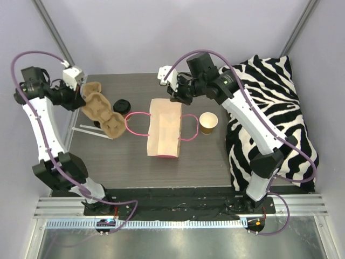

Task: Pack the takeout coffee

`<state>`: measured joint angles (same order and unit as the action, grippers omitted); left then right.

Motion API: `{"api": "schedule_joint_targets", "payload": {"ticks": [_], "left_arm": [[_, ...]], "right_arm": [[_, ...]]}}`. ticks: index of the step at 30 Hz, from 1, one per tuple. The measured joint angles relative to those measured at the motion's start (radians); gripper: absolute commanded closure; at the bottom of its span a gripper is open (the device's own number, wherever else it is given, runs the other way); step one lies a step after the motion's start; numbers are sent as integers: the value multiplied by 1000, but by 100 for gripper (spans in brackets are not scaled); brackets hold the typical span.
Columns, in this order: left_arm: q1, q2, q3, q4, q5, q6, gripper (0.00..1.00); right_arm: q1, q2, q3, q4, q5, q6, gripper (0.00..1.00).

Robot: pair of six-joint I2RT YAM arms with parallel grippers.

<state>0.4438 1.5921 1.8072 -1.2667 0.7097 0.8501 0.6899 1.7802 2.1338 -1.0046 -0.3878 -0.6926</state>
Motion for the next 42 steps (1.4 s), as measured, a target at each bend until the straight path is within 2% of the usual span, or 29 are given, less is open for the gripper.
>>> {"api": "schedule_joint_targets", "payload": {"ticks": [5,14,21,25,34,42], "left_arm": [[-8,-108,114,40,63,-176,100],[-97,-314,189,297,97,-536,100],[-109,-380,257,462,184,-684,100],[-115,-414,232,497,273,-711,100],[-115,-582,2,492,400,-652,100],[-127,-576,50,331,402,-513,100]], "right_arm": [[0,-68,-69,26,7,26,99],[0,-101,-129,56,9,76,99],[0,-112,-165,75,9,106,99],[0,-112,-165,91,10,125,99],[0,-112,-165,114,-8,176,99],[0,-112,-165,121,-36,218,99]]}}
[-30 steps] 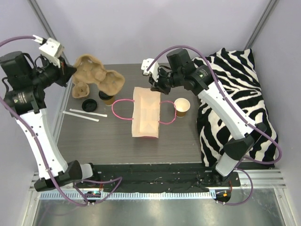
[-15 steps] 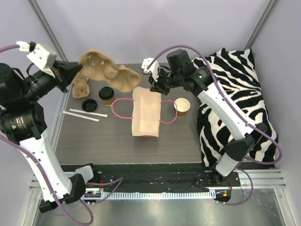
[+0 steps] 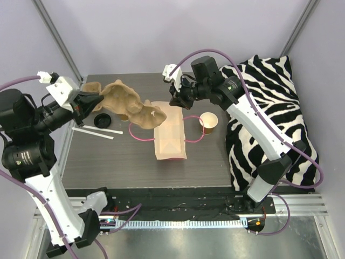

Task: Pack the takeout coffee

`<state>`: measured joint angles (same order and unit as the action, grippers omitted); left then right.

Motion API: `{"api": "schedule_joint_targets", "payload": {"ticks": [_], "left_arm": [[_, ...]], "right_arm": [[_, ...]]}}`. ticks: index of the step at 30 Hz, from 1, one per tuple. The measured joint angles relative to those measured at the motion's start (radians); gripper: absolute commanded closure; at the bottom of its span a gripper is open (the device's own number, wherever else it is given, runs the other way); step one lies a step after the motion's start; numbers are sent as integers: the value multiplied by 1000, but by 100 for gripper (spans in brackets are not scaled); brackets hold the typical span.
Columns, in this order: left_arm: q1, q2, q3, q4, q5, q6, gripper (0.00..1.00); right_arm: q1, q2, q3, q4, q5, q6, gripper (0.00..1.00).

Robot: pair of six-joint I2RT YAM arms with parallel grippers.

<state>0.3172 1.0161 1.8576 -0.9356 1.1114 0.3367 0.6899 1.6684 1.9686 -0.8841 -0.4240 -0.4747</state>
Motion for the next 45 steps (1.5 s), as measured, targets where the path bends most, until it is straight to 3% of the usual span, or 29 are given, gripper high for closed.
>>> {"api": "schedule_joint_targets", "payload": {"ticks": [3,7,14,27,31,38,45], "left_arm": [[-51,43,37,-71,-39,39,100],[-214,97,53,-153,-154,72,100],[-409,149,37,-166,-343,74,100],[-1012,237,126,-182,-934,191,100],[-1053,266,169,-195,-1027,208,100],[-1066,363,380,-237,-1106,242,100],[-1127,353,324,-245,-1148,260,100]], "right_arm": [[0,2,0,2,-1,10,99],[0,21,3,10,-1,19,99],[0,67,9,23,0,37,99],[-5,67,17,26,13,79,99],[-6,66,12,39,26,94,99],[-9,66,-15,47,53,113,99],[-10,66,-17,47,56,124,99]]}}
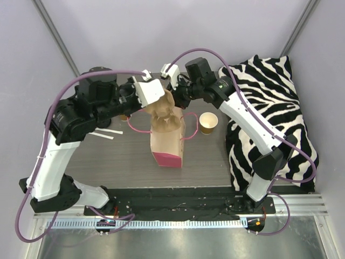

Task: Pack the takeout coffee

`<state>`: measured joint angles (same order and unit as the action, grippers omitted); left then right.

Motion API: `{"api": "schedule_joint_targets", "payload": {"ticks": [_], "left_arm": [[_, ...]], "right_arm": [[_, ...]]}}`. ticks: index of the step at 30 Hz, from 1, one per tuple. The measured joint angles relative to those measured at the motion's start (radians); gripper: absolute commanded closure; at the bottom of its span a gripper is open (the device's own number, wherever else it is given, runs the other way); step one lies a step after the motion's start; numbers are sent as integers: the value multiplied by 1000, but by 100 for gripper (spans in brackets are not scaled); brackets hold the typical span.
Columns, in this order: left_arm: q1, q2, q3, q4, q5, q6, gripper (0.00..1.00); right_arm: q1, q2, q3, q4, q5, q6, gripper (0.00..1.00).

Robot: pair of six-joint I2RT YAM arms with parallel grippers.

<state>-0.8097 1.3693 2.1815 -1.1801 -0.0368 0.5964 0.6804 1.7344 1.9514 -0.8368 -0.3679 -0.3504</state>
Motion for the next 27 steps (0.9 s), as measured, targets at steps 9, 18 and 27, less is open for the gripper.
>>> {"api": "schedule_joint_targets", "payload": {"ticks": [9,18,27], "left_arm": [[-87,-54,-241,20,-42,43,100],[-113,-62,-373,54,-23,38,100],[-113,-56,-549,100,15,0,100]], "right_arm": [[0,-14,-26,10,-22,17,99],[0,-61,-96,29,-100,14,99],[0,-128,-170,56,-169,8,99]]}}
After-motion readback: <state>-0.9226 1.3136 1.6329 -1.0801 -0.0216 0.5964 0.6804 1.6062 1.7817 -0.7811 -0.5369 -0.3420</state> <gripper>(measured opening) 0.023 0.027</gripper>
